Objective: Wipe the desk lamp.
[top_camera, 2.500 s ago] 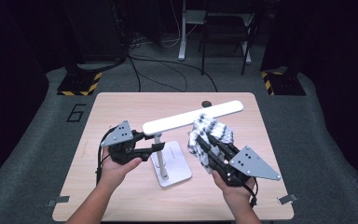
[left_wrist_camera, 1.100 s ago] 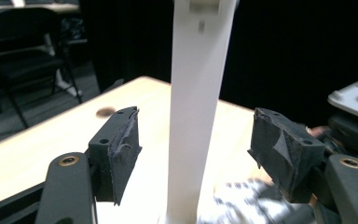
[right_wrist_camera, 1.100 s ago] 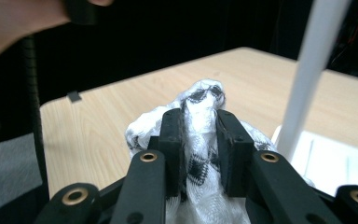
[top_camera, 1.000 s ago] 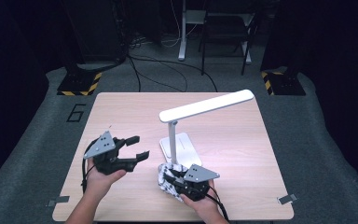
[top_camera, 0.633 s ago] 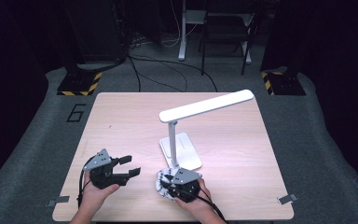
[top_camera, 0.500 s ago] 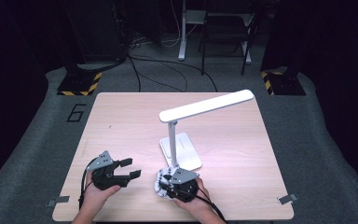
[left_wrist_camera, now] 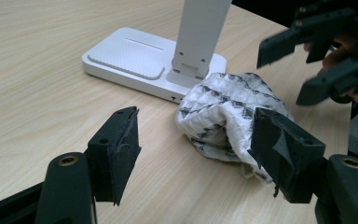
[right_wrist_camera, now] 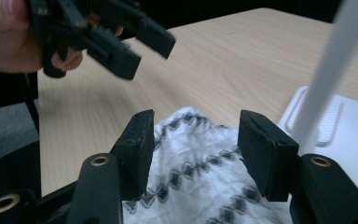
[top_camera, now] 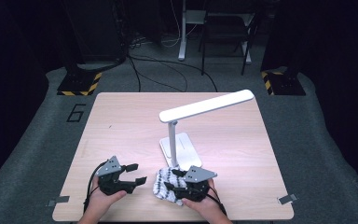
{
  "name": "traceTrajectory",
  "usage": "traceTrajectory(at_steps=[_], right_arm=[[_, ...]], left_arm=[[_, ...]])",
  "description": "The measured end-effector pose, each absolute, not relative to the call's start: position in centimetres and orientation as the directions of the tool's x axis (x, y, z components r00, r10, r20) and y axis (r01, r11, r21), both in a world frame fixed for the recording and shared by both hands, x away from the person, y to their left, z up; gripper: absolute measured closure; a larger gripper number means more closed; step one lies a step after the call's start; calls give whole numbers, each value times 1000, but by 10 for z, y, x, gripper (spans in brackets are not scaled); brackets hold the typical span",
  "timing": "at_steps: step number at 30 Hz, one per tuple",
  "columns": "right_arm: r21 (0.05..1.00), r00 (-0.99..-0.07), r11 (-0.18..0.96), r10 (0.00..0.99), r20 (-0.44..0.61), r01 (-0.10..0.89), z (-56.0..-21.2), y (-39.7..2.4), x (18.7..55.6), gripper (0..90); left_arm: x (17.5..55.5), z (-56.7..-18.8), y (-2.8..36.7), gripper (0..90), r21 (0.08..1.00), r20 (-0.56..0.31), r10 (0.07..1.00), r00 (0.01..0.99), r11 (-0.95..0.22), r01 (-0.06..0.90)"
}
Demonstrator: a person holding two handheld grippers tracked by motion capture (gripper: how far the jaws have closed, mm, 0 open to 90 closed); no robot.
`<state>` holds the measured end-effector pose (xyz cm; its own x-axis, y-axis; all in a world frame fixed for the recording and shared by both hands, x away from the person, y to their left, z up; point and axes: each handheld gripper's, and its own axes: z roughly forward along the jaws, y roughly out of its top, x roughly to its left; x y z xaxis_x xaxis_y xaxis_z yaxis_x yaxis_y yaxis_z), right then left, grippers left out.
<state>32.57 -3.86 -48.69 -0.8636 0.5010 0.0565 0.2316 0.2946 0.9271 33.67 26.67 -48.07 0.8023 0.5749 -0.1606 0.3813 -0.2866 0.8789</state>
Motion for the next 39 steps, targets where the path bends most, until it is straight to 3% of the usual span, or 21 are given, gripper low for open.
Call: traceTrajectory(at_steps=[11, 21, 25, 28, 36, 39], right_arm=[[894, -811, 299, 575, 109, 333, -493, -67, 329, 544], [814, -799, 417, 595, 92, 404, -511, -61, 330, 657], [796, -816, 474, 576, 44, 377, -515, -52, 331, 675], [792, -821, 486, 569, 34, 369, -516, -46, 332, 676], [807, -849, 482, 527, 44, 341, -513, -33, 336, 669], [820, -861, 478, 508, 35, 316, -510, -30, 337, 635]], left_arm=[[345, -483, 232, 325, 883, -140, 500, 854, -328, 337], [350, -495, 204, 310, 839, -120, 436, 892, -436, 326], [347, -500, 202, 318, 819, -110, 425, 898, -473, 324], [346, -504, 205, 376, 793, -109, 447, 888, -499, 349], [340, -504, 219, 671, 761, -99, 481, 871, -528, 378], [335, -500, 226, 741, 763, -81, 514, 854, -520, 385]])
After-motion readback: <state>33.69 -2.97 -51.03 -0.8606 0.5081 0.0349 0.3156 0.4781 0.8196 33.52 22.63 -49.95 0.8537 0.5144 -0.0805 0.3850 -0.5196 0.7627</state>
